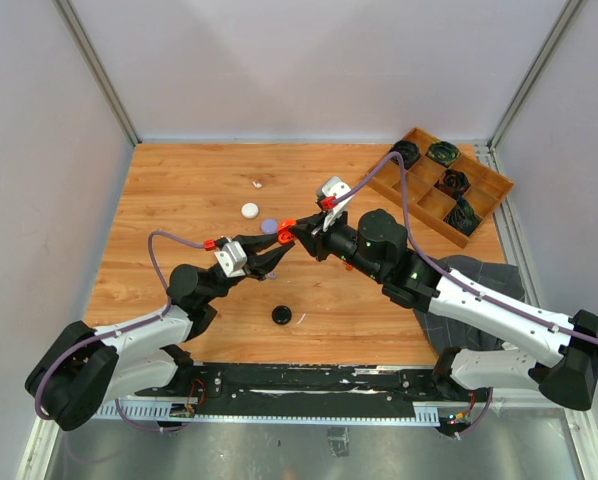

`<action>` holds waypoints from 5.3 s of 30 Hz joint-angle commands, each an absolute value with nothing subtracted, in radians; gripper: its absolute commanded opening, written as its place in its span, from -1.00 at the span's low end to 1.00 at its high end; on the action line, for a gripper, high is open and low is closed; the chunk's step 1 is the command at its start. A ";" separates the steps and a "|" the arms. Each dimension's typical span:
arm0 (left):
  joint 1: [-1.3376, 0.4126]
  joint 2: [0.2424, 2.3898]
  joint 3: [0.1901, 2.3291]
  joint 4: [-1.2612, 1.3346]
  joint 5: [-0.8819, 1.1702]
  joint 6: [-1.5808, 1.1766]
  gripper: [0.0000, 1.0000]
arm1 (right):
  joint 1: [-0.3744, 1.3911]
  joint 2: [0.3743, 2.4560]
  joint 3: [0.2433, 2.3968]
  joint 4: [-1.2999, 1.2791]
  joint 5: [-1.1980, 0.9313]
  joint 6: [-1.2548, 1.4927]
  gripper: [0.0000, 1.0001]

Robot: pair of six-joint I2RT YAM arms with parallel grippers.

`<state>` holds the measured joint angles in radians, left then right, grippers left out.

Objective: Insert the wireless bluetooth earbuds into the charging case
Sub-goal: Place the earbud in the charging case, then pick up the earbud from the center of the board.

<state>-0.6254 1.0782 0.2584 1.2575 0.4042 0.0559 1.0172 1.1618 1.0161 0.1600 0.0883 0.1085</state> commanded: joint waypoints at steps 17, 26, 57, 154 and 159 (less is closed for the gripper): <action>-0.634 1.052 0.284 1.289 0.356 0.023 -1.00 | 1.044 1.184 0.979 0.181 0.099 0.107 -0.76; -0.634 1.052 0.257 1.249 0.331 0.041 -0.99 | 1.044 1.161 1.008 0.143 0.102 0.065 -0.21; -0.632 0.912 0.244 0.695 0.100 -0.074 -0.99 | 0.681 1.340 1.050 -0.383 -0.025 0.029 0.34; -0.632 0.845 0.294 0.508 0.192 -0.149 -1.00 | 0.589 1.906 1.339 -0.771 -0.097 0.008 -0.53; -0.632 0.844 0.288 0.526 0.198 -0.155 -1.00 | 0.588 1.848 1.321 -0.747 -0.114 0.009 -0.64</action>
